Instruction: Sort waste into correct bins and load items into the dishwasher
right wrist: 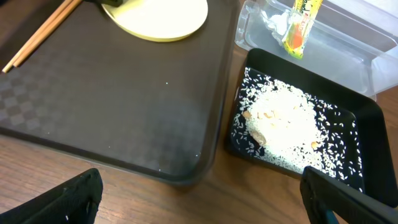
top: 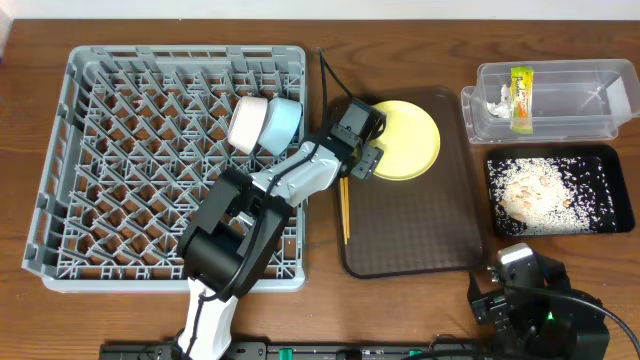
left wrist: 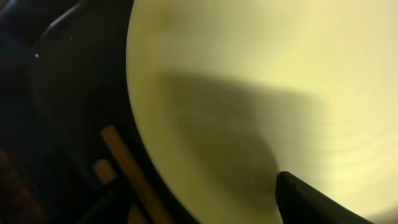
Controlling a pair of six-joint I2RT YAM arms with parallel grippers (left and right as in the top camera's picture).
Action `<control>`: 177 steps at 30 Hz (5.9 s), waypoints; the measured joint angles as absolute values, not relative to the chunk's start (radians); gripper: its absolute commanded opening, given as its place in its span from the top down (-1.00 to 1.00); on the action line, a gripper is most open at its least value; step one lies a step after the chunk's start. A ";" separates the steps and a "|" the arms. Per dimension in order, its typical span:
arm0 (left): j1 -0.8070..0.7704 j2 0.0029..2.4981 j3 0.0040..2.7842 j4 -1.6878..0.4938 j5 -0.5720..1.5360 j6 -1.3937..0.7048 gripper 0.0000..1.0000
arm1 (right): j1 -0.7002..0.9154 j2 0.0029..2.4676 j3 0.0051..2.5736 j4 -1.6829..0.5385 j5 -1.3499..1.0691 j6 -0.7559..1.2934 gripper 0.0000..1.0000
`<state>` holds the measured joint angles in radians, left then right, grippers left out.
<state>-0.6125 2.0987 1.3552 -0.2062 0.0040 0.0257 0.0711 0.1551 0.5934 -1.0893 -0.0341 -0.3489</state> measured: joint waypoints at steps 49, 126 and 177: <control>-0.603 2.081 1.360 -0.073 0.020 0.105 -0.41 | 0.071 0.155 0.593 -1.089 -0.035 -0.349 -0.98; -0.529 2.061 1.374 -0.102 0.221 0.071 0.88 | 0.071 0.155 0.593 -1.090 -0.035 -0.349 -0.99; -0.624 2.022 1.377 -0.467 0.189 -0.005 -0.01 | 0.071 0.155 0.593 -1.090 -0.035 -0.349 -0.98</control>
